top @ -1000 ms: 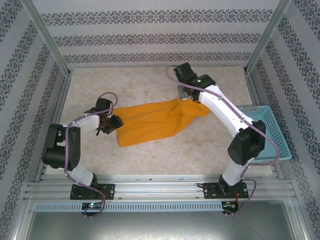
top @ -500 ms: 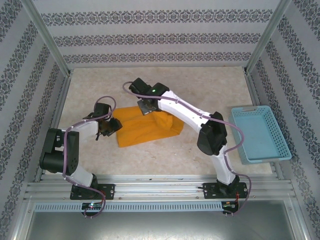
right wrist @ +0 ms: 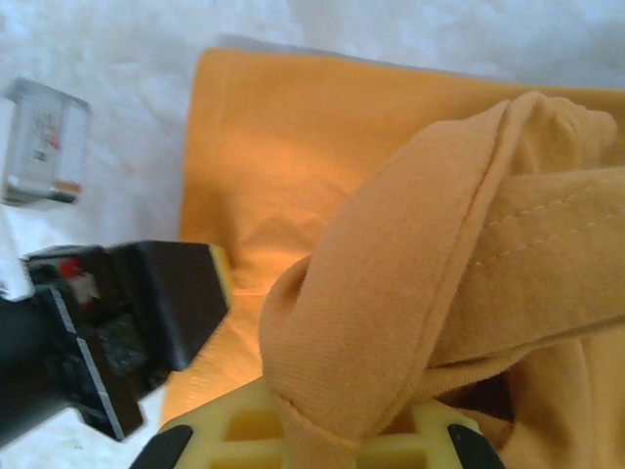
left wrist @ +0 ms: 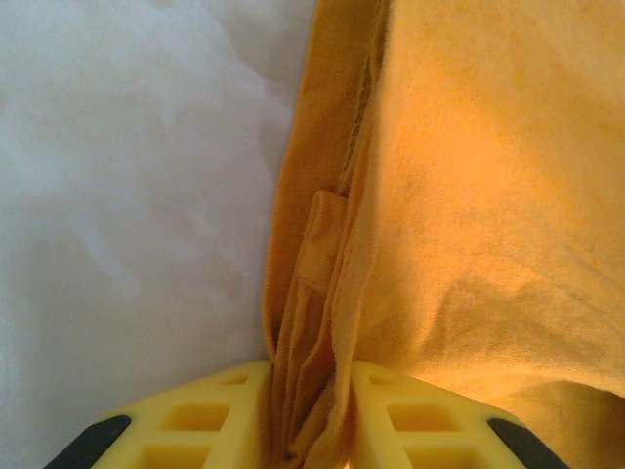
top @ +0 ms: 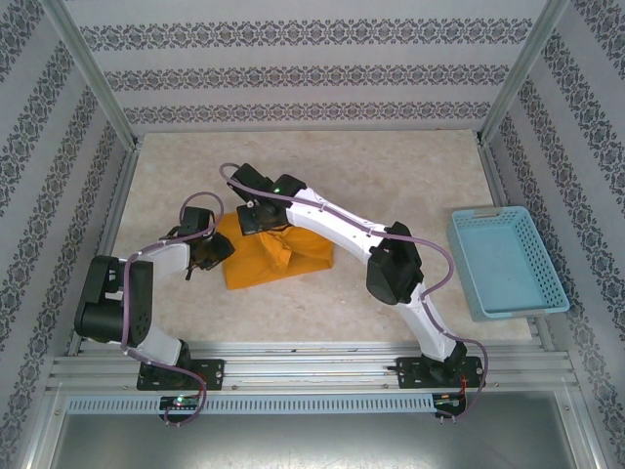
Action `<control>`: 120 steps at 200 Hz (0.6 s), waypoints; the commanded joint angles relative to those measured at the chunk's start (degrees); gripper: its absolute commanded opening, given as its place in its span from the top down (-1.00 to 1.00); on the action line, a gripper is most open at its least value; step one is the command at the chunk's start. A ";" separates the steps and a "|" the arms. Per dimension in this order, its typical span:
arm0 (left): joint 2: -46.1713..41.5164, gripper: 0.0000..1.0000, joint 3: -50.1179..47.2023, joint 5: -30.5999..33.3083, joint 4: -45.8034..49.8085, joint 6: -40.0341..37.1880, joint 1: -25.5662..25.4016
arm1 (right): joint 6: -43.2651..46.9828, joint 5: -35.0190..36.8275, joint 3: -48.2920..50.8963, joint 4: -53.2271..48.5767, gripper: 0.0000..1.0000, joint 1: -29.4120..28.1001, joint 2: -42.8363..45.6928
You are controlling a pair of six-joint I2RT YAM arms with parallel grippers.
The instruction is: Fold the inside-out t-shirt
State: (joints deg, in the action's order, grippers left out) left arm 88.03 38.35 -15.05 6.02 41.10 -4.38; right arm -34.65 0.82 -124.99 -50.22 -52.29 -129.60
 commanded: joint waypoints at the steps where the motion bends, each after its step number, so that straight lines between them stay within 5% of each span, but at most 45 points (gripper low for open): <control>1: 2.33 0.51 -2.58 -5.78 -4.10 1.78 -0.95 | -3.95 -4.41 -0.98 5.11 1.00 -0.78 -0.70; 35: 1.23 0.51 -4.59 -5.80 -6.28 3.24 -0.74 | -5.83 -7.88 -1.48 7.41 0.99 -1.04 -3.58; 69: -5.67 0.24 -7.13 0.78 -1.09 5.15 1.62 | -3.16 -9.14 -5.26 3.50 0.05 -1.22 -4.39; 120: -22.28 0.06 -6.90 11.06 12.92 2.54 5.23 | 8.11 4.43 2.34 -1.06 -0.27 -0.05 8.91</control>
State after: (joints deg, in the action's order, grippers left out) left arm 71.55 29.61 -9.32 10.04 45.41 0.34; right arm -33.04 -3.14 -126.87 -48.82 -53.04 -130.87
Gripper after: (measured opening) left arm 0.462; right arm 0.628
